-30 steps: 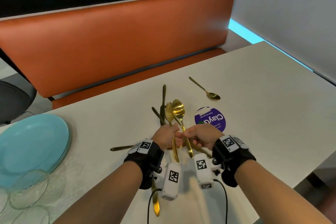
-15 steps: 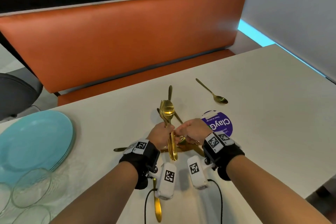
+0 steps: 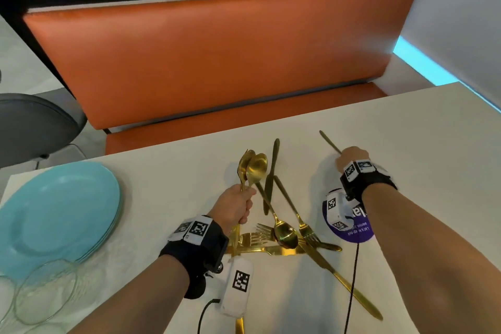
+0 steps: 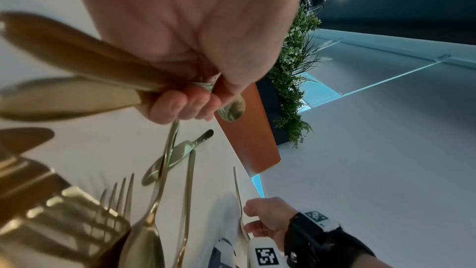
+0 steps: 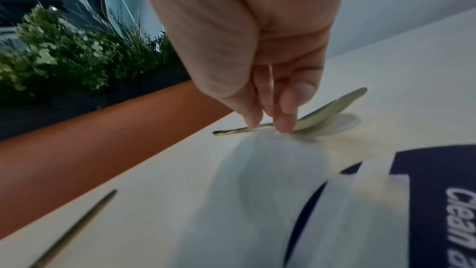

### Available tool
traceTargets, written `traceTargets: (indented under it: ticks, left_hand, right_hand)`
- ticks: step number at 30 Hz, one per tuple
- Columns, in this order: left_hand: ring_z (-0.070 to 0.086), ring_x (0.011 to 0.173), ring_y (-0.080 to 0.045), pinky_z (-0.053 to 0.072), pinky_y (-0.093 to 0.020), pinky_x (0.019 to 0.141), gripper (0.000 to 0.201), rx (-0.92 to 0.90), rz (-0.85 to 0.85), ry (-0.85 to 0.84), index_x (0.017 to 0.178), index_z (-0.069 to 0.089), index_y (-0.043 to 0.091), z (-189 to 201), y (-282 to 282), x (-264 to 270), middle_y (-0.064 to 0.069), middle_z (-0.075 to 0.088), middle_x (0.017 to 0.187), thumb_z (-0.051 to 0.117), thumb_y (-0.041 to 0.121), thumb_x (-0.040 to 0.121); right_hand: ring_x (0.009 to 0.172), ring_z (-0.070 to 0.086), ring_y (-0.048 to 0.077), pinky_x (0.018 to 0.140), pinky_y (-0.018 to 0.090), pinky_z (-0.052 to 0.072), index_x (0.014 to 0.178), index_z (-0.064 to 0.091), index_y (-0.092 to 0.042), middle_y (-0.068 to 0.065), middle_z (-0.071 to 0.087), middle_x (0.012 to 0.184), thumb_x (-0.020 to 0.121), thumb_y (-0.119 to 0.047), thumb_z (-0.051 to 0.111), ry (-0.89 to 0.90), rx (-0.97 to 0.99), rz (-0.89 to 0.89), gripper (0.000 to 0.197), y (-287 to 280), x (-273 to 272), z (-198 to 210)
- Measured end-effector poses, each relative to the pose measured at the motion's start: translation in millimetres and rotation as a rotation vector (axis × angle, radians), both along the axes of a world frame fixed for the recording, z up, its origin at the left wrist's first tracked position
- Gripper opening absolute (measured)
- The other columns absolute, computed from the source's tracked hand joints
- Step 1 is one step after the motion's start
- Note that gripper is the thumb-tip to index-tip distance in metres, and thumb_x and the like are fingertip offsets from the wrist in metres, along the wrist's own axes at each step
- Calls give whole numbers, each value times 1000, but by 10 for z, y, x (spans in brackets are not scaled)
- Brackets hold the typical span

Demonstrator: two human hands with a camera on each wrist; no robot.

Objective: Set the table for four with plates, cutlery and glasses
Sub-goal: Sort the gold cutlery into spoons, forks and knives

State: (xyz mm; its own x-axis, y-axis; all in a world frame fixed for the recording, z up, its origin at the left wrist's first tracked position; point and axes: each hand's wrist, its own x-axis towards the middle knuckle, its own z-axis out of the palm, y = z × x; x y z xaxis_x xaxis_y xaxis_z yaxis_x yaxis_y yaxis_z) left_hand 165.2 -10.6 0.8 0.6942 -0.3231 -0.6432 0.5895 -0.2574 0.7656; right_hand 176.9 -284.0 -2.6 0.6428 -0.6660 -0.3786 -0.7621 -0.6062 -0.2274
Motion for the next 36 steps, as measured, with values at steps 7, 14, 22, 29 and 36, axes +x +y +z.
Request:
traceTargets:
  ticks: [7,14,22,29,36]
  left_hand:
    - [37,52,-10,32,-17,43,12,53,2,-22,92,53,9,-30,72,136,-2,45,64,44,15,96]
    - [43,57,-12,38,-21,52,16,78,-47,-48,98,55,9,-10,-24,155,-3,48,67,41,17,98]
    - [40,56,-11,35,-21,52,18,98,-96,-121,89,55,13,115,-186,83,-1,44,65,41,18,98]
    - [57,68,-14,48,-19,58,20,102,-143,-212,100,52,5,288,-302,-39,-4,60,76,35,15,101]
    - [55,66,-20,53,-18,55,21,57,-368,-87,101,53,-2,440,-254,-305,-12,55,76,32,2,100]
  right_hand:
    - [95,64,36,78,35,50,104,64,5,20,65,106,93,-1,43,-17,-81,-21,25,-15,101,-107]
    - [87,61,33,69,30,44,93,65,5,21,65,108,90,-2,51,98,-85,0,16,-15,-59,-124]
    - [88,61,24,69,28,45,102,67,-4,11,65,110,90,-6,49,225,-176,297,21,69,-310,76]
    - [107,58,25,87,35,49,116,61,-9,8,57,119,91,-3,46,286,-335,953,29,594,-645,518]
    - [109,57,24,58,28,32,117,60,-13,6,54,121,93,-3,44,290,-365,1166,30,1180,-875,771]
